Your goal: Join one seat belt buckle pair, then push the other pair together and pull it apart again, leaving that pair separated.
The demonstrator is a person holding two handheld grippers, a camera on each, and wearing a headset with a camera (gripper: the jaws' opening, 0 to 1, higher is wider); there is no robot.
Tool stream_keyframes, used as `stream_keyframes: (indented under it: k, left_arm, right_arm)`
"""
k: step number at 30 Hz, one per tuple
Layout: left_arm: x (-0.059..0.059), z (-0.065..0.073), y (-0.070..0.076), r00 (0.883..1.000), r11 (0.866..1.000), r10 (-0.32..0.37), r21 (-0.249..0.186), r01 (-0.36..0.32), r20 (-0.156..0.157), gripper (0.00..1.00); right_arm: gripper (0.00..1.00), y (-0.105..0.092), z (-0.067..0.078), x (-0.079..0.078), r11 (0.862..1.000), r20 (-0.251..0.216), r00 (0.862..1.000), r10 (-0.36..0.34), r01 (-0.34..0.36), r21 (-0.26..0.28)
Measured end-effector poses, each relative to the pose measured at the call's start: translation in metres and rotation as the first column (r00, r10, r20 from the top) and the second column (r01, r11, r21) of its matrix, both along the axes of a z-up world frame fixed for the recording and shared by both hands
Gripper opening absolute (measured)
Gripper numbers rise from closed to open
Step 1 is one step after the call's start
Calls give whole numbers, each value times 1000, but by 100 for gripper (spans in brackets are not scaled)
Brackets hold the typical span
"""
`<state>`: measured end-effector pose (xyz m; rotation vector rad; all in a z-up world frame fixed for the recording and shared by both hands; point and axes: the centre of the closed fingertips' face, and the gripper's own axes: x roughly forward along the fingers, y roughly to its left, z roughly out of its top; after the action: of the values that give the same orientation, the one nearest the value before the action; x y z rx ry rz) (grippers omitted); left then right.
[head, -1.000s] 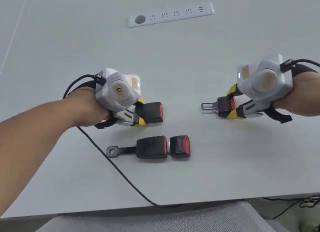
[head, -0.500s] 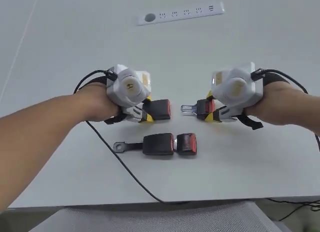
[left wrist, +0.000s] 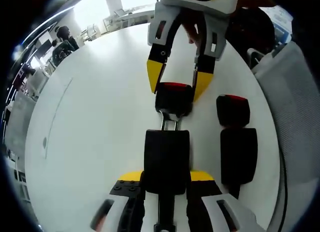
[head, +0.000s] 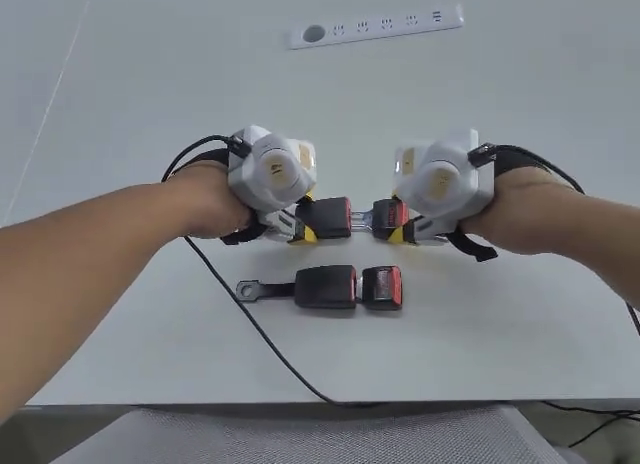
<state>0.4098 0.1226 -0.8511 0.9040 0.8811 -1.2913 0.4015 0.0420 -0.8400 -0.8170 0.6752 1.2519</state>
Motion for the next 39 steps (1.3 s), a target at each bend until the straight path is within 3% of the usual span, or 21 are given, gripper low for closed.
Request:
stream_keyframes:
  k: [12, 17, 26, 39]
  left_arm:
    - [0, -1, -1, 999, 999, -35, -16, 35, -5, 32]
    - [0, -1, -1, 999, 999, -39, -11, 39, -10, 31]
    - [0, -2, -2, 999, 999, -44, -6, 44, -16, 31]
    - [1, -2, -1, 999, 999, -48, 8, 48, -18, 32]
  right_arm:
    - [29, 5, -1, 5, 997, -49, 999, -3, 6, 72]
    - [28, 8, 0, 6, 998, -71, 997, 7, -3, 57]
    - [27, 21, 0, 5, 999, -57, 998, 22, -19, 48]
    - [29, 18, -1, 4, 999, -53, 998, 27, -25, 38]
